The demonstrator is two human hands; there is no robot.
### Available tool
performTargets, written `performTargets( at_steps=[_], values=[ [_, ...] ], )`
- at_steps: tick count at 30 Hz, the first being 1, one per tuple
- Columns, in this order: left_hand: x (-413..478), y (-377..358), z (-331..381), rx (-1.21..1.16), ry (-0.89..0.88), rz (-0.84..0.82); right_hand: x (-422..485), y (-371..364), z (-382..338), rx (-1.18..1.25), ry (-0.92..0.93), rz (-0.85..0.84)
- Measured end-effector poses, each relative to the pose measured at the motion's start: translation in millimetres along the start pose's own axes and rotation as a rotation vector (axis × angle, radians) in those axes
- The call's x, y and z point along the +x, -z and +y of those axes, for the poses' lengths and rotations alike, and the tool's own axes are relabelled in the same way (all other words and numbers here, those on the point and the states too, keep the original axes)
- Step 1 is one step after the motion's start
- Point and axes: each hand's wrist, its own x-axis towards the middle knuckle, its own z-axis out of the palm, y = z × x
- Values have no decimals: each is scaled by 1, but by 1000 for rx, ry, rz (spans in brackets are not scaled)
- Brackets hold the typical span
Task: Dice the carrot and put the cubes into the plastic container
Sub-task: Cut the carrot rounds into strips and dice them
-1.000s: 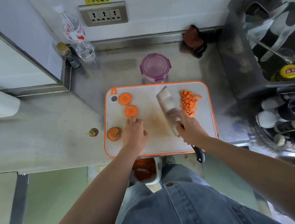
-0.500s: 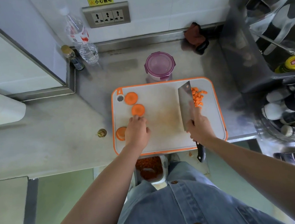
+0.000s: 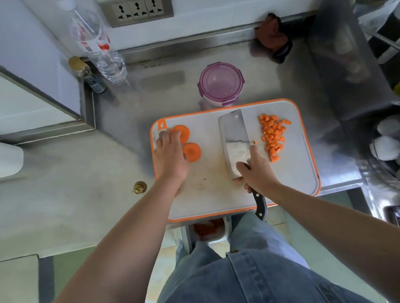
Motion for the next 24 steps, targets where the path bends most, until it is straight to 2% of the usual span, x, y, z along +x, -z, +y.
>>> performTargets(
  at_steps=[4, 10, 15, 18, 24],
  values=[
    [21, 0, 3, 70, -58, -150, 6, 0, -1, -5, -19, 7],
    [33, 8, -2, 159, -168, -101, 10, -3, -3, -4, -33, 29],
    [19, 13, -6, 71, -241, -18, 10, -5, -2, -26, -18, 55],
    [4, 11, -4, 63, -343, -71, 11, -6, -2, -34, -10, 67],
    [-9, 2, 5, 120, -257, -137, 10, -5, -1, -46, -10, 57]
  ],
)
